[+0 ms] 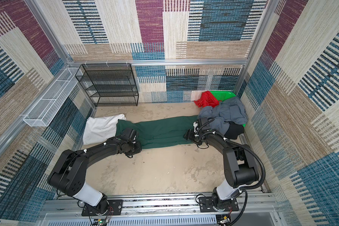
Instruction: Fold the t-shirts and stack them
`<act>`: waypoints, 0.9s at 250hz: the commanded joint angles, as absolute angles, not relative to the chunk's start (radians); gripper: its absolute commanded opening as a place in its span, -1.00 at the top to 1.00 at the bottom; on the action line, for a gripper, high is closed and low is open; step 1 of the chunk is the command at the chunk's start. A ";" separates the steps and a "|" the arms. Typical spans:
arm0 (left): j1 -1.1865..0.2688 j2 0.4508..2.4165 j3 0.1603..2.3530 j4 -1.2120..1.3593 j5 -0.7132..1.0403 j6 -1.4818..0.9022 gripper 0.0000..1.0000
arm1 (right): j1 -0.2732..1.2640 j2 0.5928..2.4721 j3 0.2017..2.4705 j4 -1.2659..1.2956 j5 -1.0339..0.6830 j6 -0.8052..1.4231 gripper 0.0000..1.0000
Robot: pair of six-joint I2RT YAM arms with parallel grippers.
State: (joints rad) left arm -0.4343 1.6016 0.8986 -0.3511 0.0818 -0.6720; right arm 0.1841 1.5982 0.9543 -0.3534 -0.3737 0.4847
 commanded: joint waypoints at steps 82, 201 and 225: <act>-0.426 1.603 1.038 -0.474 -0.035 -0.588 1.00 | 0.186 1.584 0.934 -0.322 -0.348 0.474 -0.36; -0.393 1.822 1.347 -0.516 -0.145 -0.476 1.00 | 0.195 1.596 0.938 -0.358 -0.259 0.421 -0.35; -0.383 1.870 1.406 -0.530 -0.138 -0.463 1.00 | 0.215 1.608 0.947 -0.363 -0.238 0.413 -0.35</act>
